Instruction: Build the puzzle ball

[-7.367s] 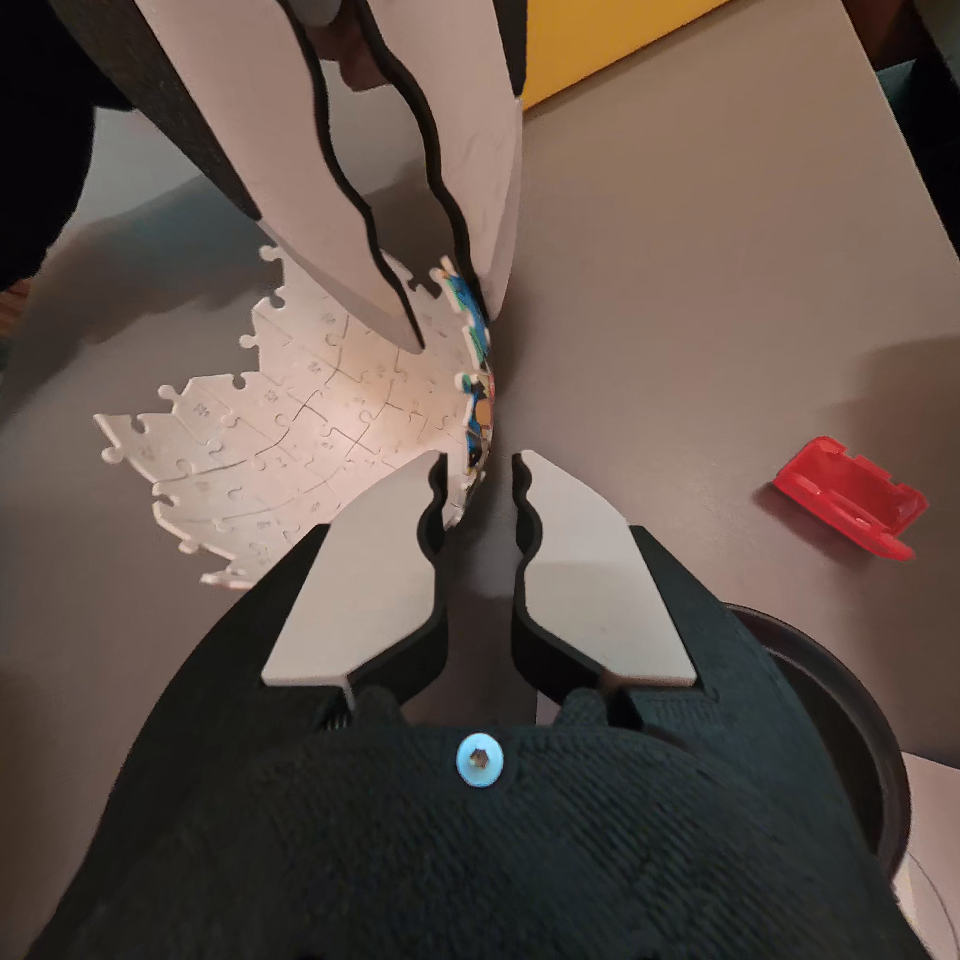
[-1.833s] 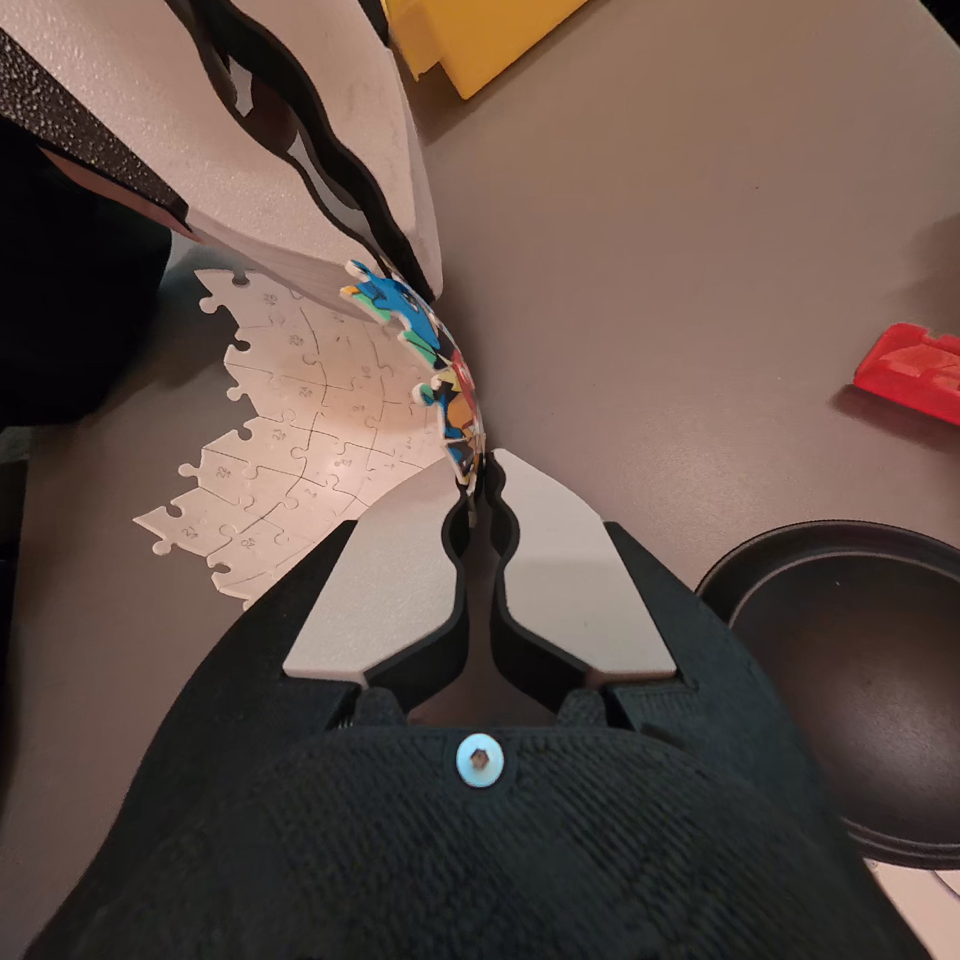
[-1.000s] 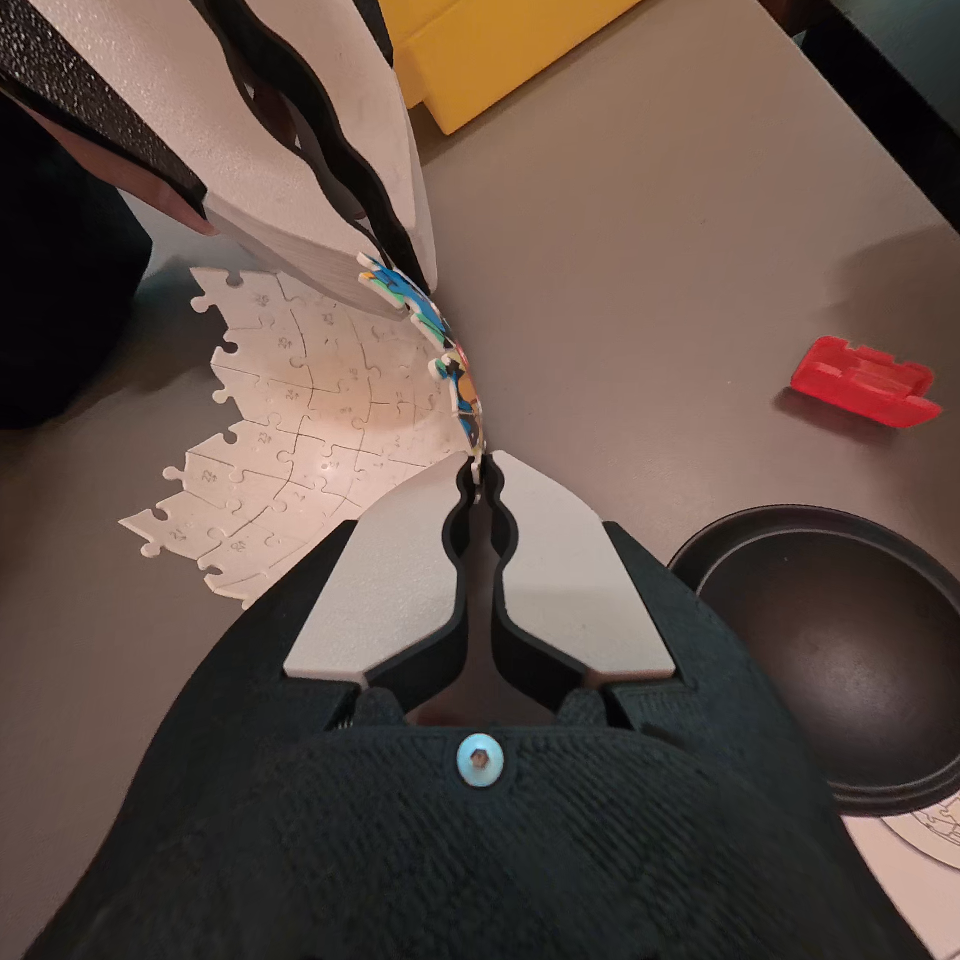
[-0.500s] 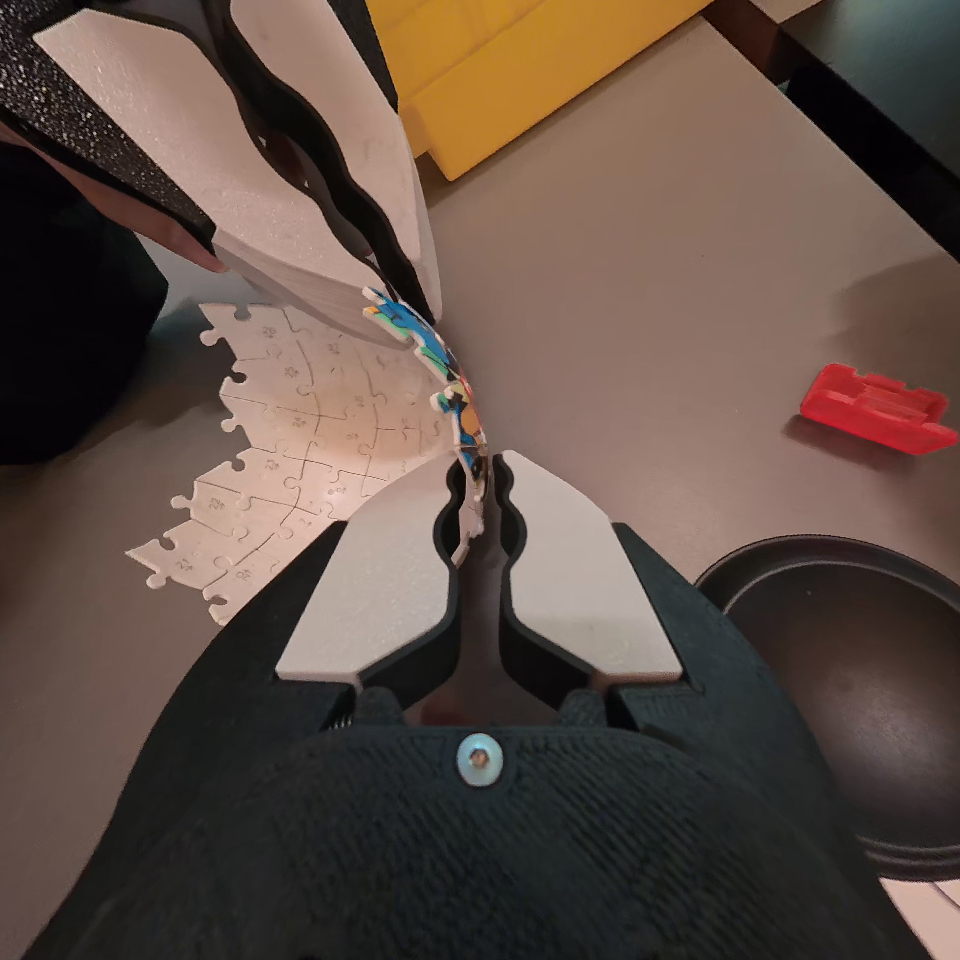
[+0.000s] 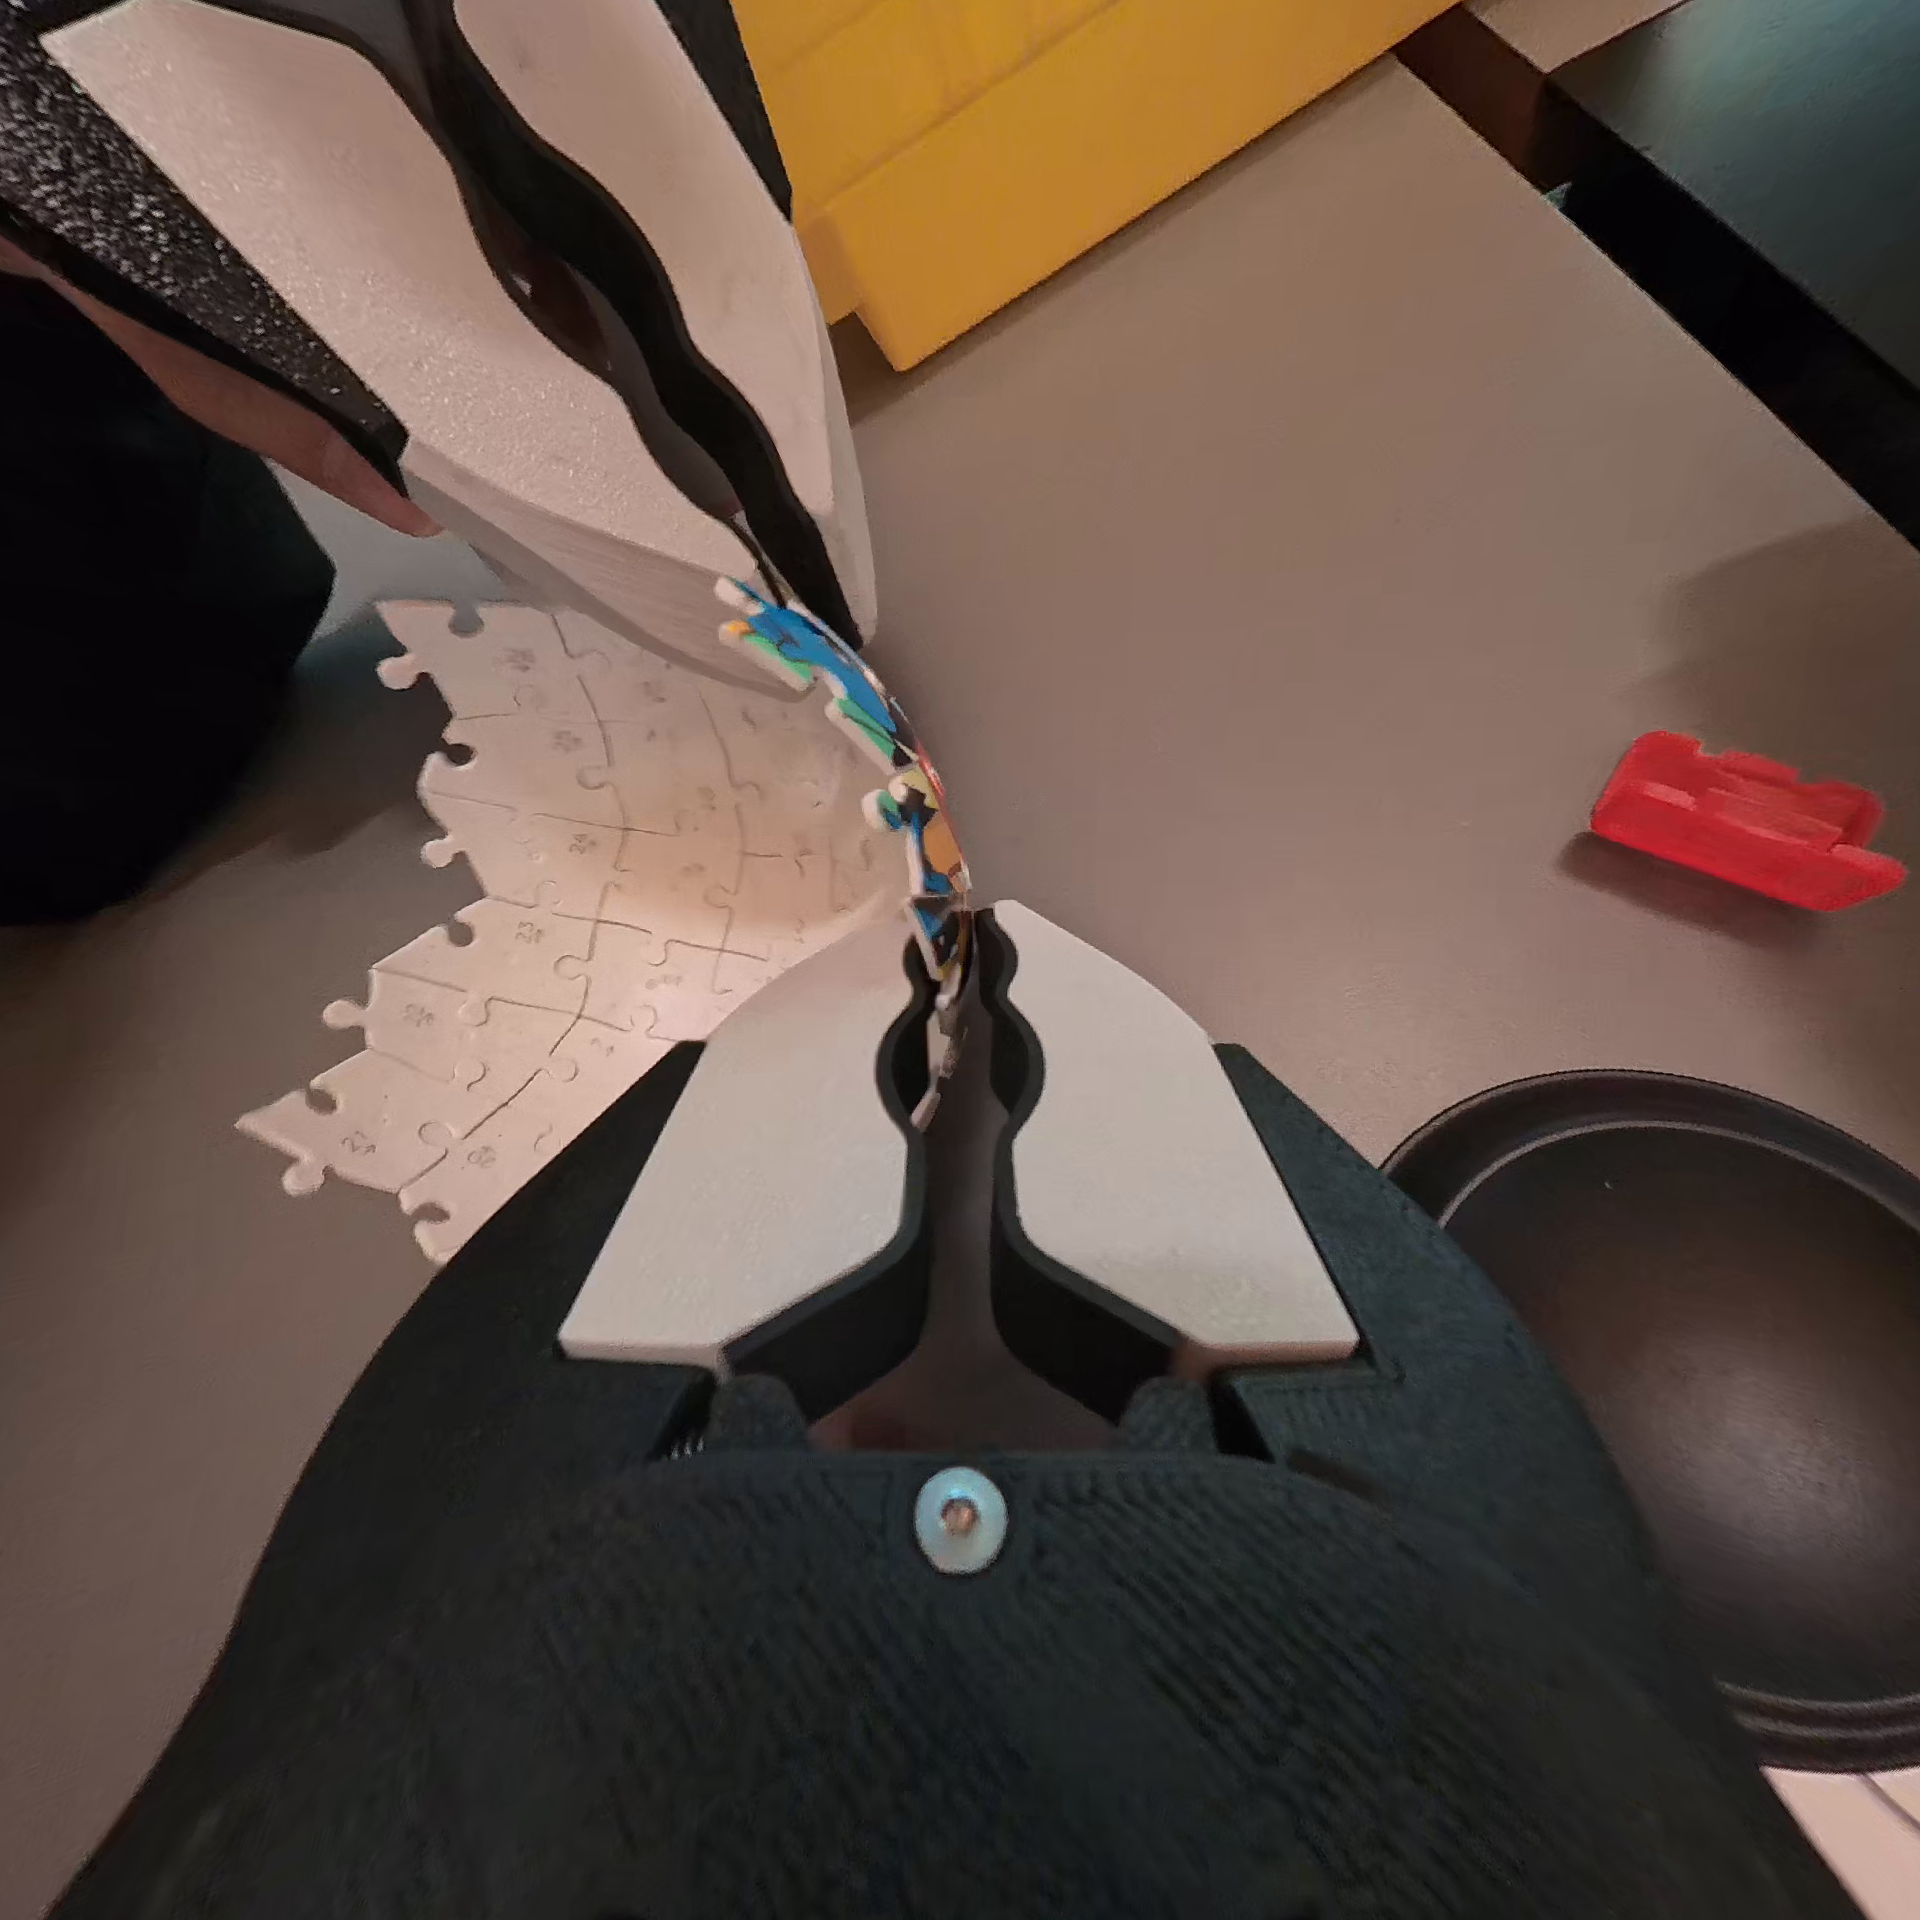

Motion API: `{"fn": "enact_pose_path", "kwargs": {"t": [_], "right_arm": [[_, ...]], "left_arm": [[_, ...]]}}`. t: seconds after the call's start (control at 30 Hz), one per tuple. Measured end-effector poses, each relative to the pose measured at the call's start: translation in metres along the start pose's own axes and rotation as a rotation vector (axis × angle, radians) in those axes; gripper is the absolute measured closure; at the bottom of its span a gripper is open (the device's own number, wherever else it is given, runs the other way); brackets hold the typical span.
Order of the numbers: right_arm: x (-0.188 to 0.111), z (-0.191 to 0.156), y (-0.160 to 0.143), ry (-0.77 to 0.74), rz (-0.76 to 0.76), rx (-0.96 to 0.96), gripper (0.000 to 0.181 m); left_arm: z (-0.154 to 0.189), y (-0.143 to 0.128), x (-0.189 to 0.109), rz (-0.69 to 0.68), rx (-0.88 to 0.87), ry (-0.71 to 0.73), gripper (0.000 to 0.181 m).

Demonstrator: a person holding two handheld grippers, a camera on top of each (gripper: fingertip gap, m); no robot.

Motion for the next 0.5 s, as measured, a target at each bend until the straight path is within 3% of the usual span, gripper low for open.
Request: {"fn": "enact_pose_path", "kwargs": {"t": [0.1,0.4,0.5], "right_arm": [[-0.005,-0.002,-0.002,-0.003,-0.024,-0.015,0.147],[-0.036,-0.006,-0.003,-0.045,0.017,0.008,0.145],[-0.057,-0.009,-0.004,-0.127,0.041,0.000,0.146]], "left_arm": [[0.000,0.000,0.000,-0.001,0.003,0.002,0.175],[0.000,0.000,0.000,-0.002,0.002,0.002,0.174],[0.000,0.000,-0.001,-0.004,0.003,0.001,0.174]]}}
Point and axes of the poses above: each gripper's, where its closed fingertips meet, x out along the fingers, y out of its top, z = x × y across the jaws, the point moved 10 cm from there along -x, back along the fingers, and after that the axes turned 13 degrees about z, right-handed, at the moved point
